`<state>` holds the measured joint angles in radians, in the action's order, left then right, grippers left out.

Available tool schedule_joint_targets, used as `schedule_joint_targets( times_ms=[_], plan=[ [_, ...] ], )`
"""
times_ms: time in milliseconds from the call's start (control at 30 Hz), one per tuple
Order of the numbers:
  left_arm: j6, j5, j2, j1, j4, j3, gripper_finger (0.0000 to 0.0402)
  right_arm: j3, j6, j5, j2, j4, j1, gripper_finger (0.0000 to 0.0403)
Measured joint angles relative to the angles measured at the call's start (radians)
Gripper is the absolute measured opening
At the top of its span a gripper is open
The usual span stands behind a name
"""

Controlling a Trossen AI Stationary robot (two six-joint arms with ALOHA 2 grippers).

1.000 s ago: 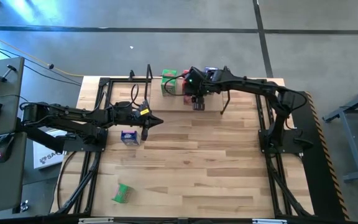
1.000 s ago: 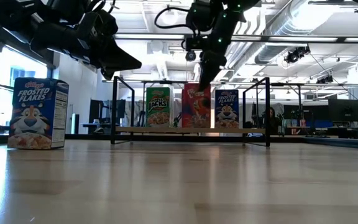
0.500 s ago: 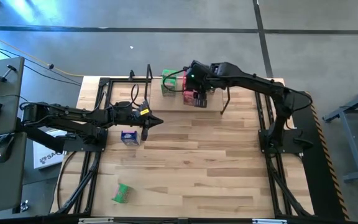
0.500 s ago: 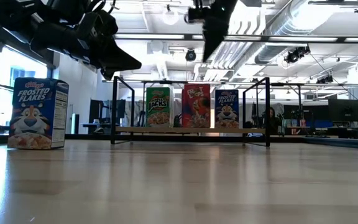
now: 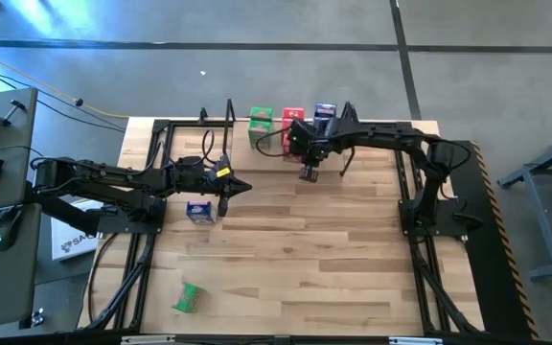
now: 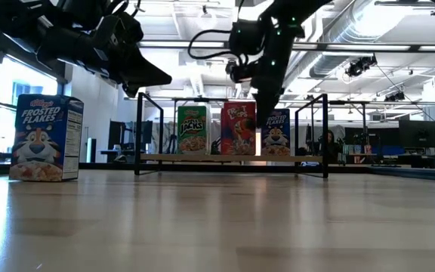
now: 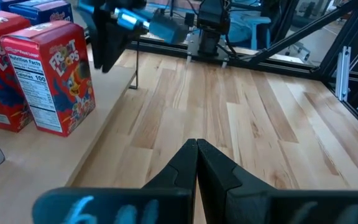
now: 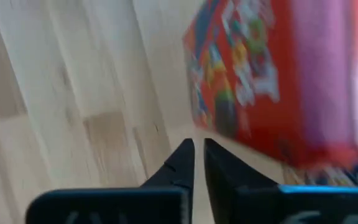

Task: Stack cereal on shelf
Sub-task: Put the red cereal box on the shelf aligned with the other red cereal boxes

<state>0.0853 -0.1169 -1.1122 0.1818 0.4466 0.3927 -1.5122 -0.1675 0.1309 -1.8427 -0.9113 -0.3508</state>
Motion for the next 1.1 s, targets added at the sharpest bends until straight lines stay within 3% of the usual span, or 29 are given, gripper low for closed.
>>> schedule_joint_targets(
  times_ms=[100,433,667,800,1100],
  plan=[
    [0.000,0.000,0.000,0.000,0.000,0.000,0.0003,0.041,0.020,-0.005,0.000,0.086,-0.006,0.0003],
    [0.012,0.000,0.000,0.000,-0.001,0.000,0.0003,0.076,0.030,-0.008,0.000,0.239,-0.022,0.0007],
    [0.018,0.000,0.000,0.000,-0.002,0.000,0.0003,0.044,0.011,-0.012,0.037,0.142,-0.010,0.0007],
    [0.018,0.000,0.000,0.000,-0.009,0.000,0.0003,0.050,0.033,0.066,0.038,0.069,-0.013,0.0007],
    [0.019,0.000,0.000,0.000,-0.010,0.000,0.0003,0.114,0.048,0.102,0.038,0.198,-0.025,0.0007]
  ],
)
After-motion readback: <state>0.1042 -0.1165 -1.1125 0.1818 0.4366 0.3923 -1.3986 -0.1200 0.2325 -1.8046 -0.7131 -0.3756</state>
